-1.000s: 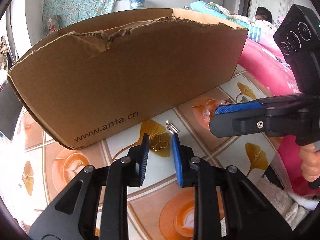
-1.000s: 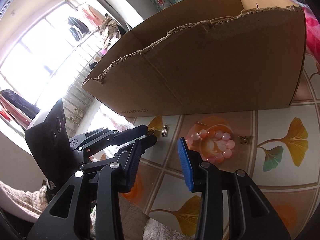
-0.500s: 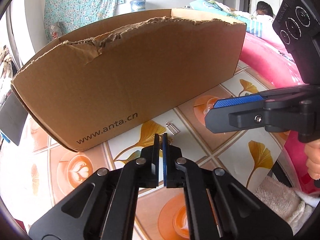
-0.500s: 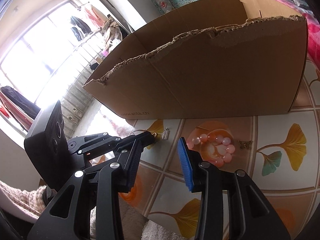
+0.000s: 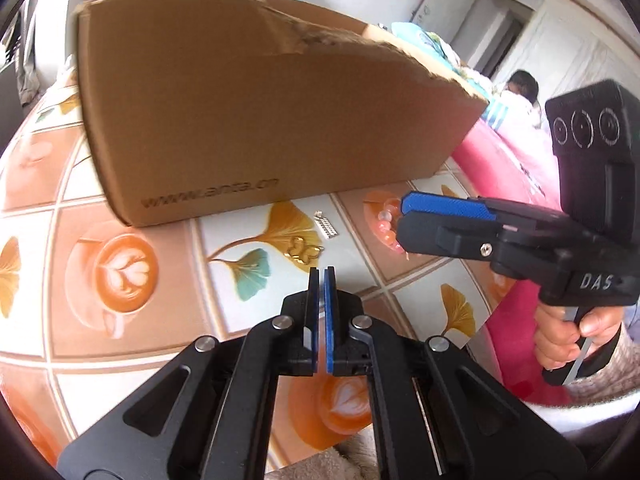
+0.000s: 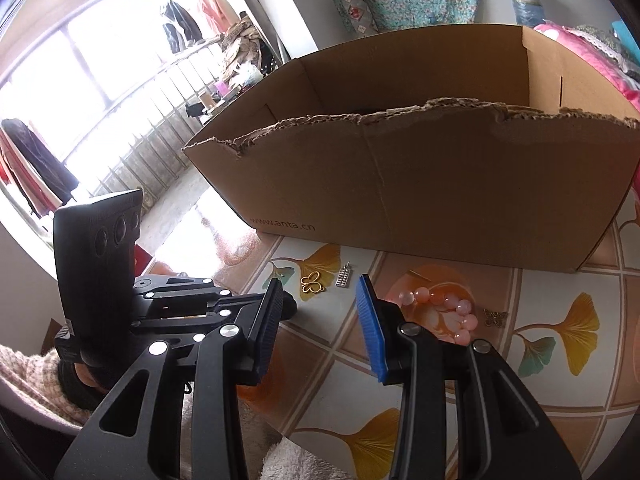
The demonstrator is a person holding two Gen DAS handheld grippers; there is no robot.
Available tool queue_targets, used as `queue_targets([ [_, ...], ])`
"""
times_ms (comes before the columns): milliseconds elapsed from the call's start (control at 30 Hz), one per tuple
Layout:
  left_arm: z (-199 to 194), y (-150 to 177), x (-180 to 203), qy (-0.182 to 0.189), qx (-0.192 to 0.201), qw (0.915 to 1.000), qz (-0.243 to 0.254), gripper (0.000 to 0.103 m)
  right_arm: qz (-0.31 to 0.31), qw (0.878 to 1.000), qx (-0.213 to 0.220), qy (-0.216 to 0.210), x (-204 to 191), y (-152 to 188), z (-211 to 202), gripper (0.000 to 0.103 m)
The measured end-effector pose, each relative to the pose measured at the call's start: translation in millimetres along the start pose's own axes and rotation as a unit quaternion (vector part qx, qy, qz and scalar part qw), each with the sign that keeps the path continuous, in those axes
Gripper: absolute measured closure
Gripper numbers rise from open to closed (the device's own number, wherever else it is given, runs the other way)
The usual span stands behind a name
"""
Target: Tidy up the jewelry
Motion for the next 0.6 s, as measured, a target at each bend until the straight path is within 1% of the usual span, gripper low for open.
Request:
queue_targets([
  [67, -7.4, -0.6, -7.0, -0.012, 0.016, 0.9998, -0.004, 0.101, -0.019, 1.000, -0.002, 0.002, -9.7, -1.6, 7.2, 0.065],
  [133, -12.0, -1.9, -13.1, -0.026, 0.025, 0.9993, -0.005, 0.101, -0.036, 0.999, -0.008, 0.001, -19.1, -0.4, 15.1, 0.072],
  [167, -13.2, -2.3, -16.1, -0.033, 0.027, 0.9991, -0.004, 0.101, -0.044, 0.999, -0.012, 0.003, -24.5, 0.5, 20.7, 0.073],
  [233, -14.1, -3.8, -21.6, -0.047, 0.030, 0.9985, -0.001, 0.100, -0.059, 0.998, -0.023, 0.014, -30.6, 3.8, 32.9, 0.078],
  [300, -14.8, -4.4, -24.7, -0.053, 0.032, 0.9981, 0.001, 0.100, -0.075, 0.996, -0.033, 0.028, -32.5, 9.6, 40.7, 0.081],
  [333, -15.3, -4.7, -25.4, -0.056, 0.034, 0.9979, 0.003, 0.100, -0.085, 0.995, -0.037, 0.038, -33.6, 11.6, 44.6, 0.082],
  [433, -15.9, -4.6, -26.1, -0.056, 0.038, 0.9976, 0.009, 0.100, -0.113, 0.991, -0.045, 0.063, -37.4, 15.1, 53.6, 0.083],
  [600, -13.3, -4.3, -26.3, -0.049, 0.042, 0.9979, 0.007, 0.100, -0.144, 0.985, -0.050, 0.077, -48.0, 17.0, 58.5, 0.083],
])
Point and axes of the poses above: each gripper's, at about its wrist camera, not at the fingertips, and z roughly the way its jaws point, x to its right, y to its underside, the point moved 5 cm from there along z, roughly the way its jaws point, and after that the axes turned 10 degrees about x, right-handed, at the moved point
